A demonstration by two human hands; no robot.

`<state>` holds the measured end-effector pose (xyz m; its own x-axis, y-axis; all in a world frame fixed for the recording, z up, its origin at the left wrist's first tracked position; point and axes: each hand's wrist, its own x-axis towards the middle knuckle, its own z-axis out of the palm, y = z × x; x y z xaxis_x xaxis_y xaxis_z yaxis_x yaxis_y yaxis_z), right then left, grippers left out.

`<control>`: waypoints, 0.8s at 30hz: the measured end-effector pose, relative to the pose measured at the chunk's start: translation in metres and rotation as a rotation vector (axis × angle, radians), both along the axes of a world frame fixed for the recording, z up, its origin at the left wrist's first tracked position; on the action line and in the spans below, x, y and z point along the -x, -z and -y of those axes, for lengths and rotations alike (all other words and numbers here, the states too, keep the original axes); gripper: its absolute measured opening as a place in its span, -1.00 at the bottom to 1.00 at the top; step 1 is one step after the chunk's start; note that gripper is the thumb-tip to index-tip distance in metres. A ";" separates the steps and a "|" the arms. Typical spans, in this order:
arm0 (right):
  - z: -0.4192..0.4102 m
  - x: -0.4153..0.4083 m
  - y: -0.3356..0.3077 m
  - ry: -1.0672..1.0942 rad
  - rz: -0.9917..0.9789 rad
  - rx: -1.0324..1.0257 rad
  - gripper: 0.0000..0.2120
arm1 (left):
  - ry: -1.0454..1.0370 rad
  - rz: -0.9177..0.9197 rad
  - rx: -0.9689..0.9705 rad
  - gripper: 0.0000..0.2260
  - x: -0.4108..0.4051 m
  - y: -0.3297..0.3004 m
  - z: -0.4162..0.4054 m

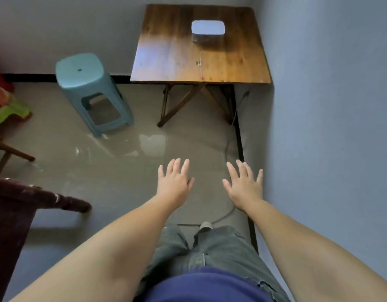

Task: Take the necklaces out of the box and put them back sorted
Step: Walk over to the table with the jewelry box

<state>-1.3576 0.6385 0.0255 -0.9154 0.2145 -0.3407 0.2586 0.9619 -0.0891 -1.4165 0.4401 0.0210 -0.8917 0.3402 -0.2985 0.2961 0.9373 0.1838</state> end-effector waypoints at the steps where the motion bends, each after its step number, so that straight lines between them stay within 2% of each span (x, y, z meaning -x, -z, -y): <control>1: -0.011 0.021 -0.002 0.011 0.011 -0.001 -0.47 | -0.006 0.002 -0.016 -0.48 0.018 -0.003 -0.012; 7: -0.038 0.156 0.004 -0.004 -0.037 0.068 -0.47 | -0.092 -0.028 -0.022 -0.48 0.149 0.001 -0.054; 18: -0.094 0.397 0.004 0.139 -0.051 0.095 -0.48 | 0.085 0.010 0.014 -0.48 0.422 0.007 -0.098; 24: -0.135 0.514 0.000 0.141 -0.107 0.118 -0.49 | -0.011 0.023 -0.073 -0.49 0.537 0.005 -0.142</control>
<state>-1.8717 0.7732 0.0254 -0.9114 0.3071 -0.2738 0.3727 0.8981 -0.2334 -1.9536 0.5817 0.0161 -0.8887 0.3516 -0.2942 0.2802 0.9245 0.2583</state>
